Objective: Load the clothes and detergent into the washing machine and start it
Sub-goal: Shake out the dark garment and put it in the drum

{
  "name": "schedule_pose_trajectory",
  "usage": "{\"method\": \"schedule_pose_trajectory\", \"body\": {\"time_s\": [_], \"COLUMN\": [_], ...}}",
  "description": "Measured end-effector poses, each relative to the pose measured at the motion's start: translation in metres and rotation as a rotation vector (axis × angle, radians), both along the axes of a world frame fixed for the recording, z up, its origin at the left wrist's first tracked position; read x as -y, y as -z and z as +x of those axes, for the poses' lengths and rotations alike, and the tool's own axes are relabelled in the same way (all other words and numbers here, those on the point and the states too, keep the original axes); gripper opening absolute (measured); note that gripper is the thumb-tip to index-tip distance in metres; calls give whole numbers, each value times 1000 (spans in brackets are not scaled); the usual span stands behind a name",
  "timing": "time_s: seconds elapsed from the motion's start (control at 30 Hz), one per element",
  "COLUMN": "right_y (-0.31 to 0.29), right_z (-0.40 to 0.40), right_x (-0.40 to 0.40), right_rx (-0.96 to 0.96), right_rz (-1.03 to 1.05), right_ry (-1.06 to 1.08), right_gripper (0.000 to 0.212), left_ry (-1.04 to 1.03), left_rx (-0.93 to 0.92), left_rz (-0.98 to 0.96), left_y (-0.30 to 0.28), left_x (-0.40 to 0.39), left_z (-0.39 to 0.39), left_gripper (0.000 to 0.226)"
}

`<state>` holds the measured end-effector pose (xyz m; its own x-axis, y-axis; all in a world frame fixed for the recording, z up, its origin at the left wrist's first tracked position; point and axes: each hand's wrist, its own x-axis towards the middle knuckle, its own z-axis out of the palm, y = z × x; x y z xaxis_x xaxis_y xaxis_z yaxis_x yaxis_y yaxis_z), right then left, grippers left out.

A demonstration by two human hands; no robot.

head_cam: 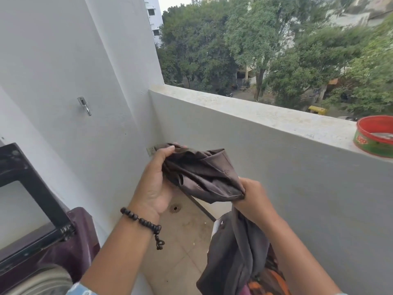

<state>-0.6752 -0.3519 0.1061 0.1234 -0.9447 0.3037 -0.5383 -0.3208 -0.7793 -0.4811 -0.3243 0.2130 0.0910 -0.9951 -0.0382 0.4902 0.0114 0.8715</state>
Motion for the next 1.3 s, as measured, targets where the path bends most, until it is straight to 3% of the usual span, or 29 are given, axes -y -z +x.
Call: {"method": "schedule_pose_trajectory", "body": {"time_s": [0.1,0.17,0.3,0.37,0.43,0.5,0.63,0.83,0.93,1.03,1.17,1.2,1.3], "right_y": [-9,-14,-28,-36,-43,-44,-33,6,31,31,-2,-12,-38], "right_z": [-8,-6,11,17,15,11,5,1,1,-12,-36,-41,-45], "right_x": [6,6,2,-2,-3,-4,-3,-9,-6,2,16,18,21], "right_rx": [-318,-467,-585,-538,-472,-415,-159,255,314,382,351,345,327], "right_rz": [-37,-57,-37,-61,-62,-64,6,256,315,287,94,42,-86], "right_ry": [53,64,-49,-96,-90,-85,-180,-334,-308,-193,-63,-46,29], "right_gripper": [19,18,9,23,38,36,46,78,72,41,13,11,35], "left_ry": [-157,-188,171,382,445,348,220,225,186,177,153,150,129], "left_rx": [292,643,1662,1979,1930,1778,1476,1046,861,856,1026,1044,972], "left_rz": [-54,-187,-362,-310,-225,-186,-283,-423,-403,-390,-403,-406,-389], "left_y": [-11,-18,-8,12,30,39,36,25,28,28,29,30,34], "left_x": [-3,-8,-7,-1,4,9,16,14,22,24,24,25,27], "left_z": [9,6,-22,-35,-39,-36,-29,-26,-16,-6,10,12,12], "left_gripper": [18,40,109,135,136,124,99,82,74,69,53,50,44]}}
